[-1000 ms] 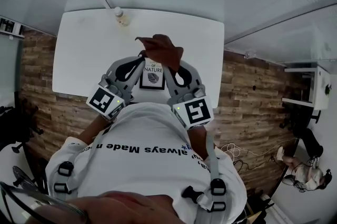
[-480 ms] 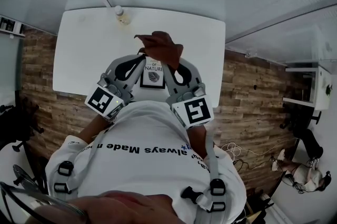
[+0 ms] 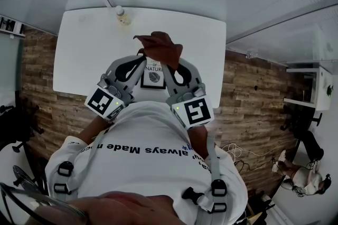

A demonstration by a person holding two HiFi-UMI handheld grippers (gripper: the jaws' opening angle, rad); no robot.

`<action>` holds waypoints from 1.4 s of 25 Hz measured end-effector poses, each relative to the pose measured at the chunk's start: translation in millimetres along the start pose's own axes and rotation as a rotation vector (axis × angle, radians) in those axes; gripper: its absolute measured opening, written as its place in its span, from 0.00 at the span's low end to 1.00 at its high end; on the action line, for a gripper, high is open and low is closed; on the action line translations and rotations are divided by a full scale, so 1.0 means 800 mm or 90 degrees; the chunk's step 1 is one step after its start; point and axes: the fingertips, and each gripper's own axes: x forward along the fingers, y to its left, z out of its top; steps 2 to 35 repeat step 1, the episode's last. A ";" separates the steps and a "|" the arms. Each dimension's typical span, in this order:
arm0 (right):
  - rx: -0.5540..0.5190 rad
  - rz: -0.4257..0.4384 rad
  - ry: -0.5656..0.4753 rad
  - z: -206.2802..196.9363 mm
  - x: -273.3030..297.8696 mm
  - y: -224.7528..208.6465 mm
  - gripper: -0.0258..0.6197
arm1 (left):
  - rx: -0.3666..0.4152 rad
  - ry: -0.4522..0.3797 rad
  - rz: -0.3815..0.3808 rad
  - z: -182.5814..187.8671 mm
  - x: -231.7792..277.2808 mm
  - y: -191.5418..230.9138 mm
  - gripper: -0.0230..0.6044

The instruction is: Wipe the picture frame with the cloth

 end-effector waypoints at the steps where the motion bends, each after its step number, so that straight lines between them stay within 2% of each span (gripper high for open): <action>1: -0.001 0.001 -0.001 0.001 0.001 0.000 0.06 | 0.000 0.001 0.000 0.000 0.000 0.001 0.04; 35: -0.001 0.001 -0.001 0.001 0.001 0.000 0.06 | 0.000 0.001 0.000 0.000 0.000 0.001 0.04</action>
